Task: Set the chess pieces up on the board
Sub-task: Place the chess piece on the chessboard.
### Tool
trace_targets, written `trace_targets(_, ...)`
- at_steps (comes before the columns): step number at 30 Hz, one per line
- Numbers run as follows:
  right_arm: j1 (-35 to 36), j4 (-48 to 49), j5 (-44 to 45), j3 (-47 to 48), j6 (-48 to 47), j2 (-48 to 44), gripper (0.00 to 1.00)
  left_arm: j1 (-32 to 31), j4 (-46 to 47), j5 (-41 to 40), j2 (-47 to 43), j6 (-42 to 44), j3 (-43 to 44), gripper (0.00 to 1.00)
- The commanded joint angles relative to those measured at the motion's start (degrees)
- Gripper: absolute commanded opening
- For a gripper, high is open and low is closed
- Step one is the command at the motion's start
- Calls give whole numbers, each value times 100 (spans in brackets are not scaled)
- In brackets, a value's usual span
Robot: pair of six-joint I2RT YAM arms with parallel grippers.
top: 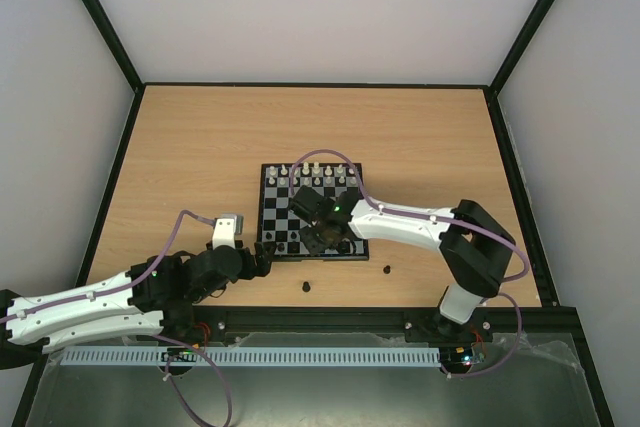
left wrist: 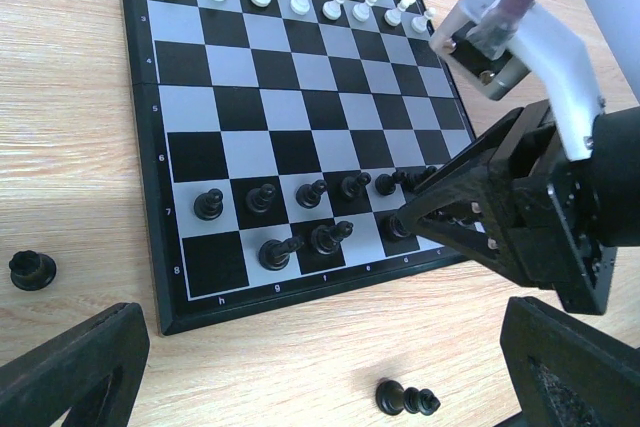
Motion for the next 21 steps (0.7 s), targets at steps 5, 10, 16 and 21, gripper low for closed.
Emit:
trace_targets(5, -23, -201, -75, -40, -63, -549, 28, -23, -65, -163, 59, -43, 49, 99)
trace_targets(10, -23, -284, -112, -176, -7, -1090, 43, -24, -91, -196, 103, -67, 94, 99)
trace_targets(16, -21, -341, -315, -589, 124, -2316, 71, -24, -131, -205, 126, -97, 142, 99)
trace_targets(21, -21, -425, -411, -1001, 241, -3019, 92, -24, -73, -191, 202, -95, 197, 99)
